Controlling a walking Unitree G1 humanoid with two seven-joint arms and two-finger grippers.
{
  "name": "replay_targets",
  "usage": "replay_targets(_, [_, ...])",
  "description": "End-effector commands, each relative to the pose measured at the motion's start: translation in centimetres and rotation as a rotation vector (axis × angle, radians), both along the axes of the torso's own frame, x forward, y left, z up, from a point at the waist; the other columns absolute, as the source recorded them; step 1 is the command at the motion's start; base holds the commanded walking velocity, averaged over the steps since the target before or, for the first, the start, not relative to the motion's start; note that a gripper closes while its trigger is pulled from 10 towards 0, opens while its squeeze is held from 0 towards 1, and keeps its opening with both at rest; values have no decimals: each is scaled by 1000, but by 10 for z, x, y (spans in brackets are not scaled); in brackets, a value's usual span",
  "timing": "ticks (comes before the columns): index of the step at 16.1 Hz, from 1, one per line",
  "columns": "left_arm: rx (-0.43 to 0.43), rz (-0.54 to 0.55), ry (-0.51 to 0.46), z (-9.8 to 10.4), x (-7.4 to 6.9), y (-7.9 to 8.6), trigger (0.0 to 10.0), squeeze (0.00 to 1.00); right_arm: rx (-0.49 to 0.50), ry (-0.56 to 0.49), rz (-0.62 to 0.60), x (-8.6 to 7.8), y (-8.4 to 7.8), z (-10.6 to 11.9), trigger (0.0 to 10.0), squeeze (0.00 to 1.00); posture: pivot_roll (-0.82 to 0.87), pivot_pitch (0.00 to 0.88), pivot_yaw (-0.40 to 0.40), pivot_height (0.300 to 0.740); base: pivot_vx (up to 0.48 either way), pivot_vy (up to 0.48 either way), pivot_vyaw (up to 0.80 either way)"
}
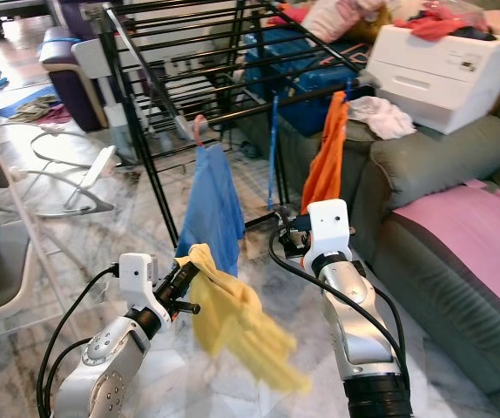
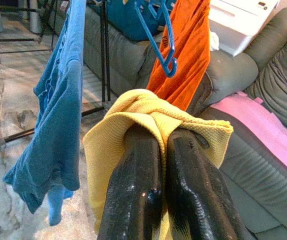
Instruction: Hang hanger
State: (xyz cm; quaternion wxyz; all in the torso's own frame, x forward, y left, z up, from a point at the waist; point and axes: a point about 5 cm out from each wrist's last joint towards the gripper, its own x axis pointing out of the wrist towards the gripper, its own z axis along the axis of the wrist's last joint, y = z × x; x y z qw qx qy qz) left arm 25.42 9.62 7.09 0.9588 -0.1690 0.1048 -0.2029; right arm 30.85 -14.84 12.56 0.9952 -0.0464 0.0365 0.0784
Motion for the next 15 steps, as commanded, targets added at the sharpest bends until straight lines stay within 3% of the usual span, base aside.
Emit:
replay_targets(1, [-10, 4, -62, 12, 2, 0, 10000, 0, -1, -11, 4, 0, 1, 3, 10000, 0, -114, 0, 25, 740, 247, 0, 0])
replay_targets(5, [-7, 0, -61, 12, 2, -1, 10000, 0, -3, -14, 3, 1, 1, 4, 10000, 0, -115, 0, 22, 740, 0, 0, 0])
replay_targets(12, [2, -7, -64, 12, 2, -2, 10000, 0, -7, -15, -6, 4, 0, 5, 10000, 0, -116, 0, 22, 740, 293, 0, -505])
replay_targets(15, [5, -3, -63, 11, 3, -1, 10000, 0, -11, -11, -3, 4, 0, 3, 10000, 0, -117, 0, 20, 740, 346, 0, 0])
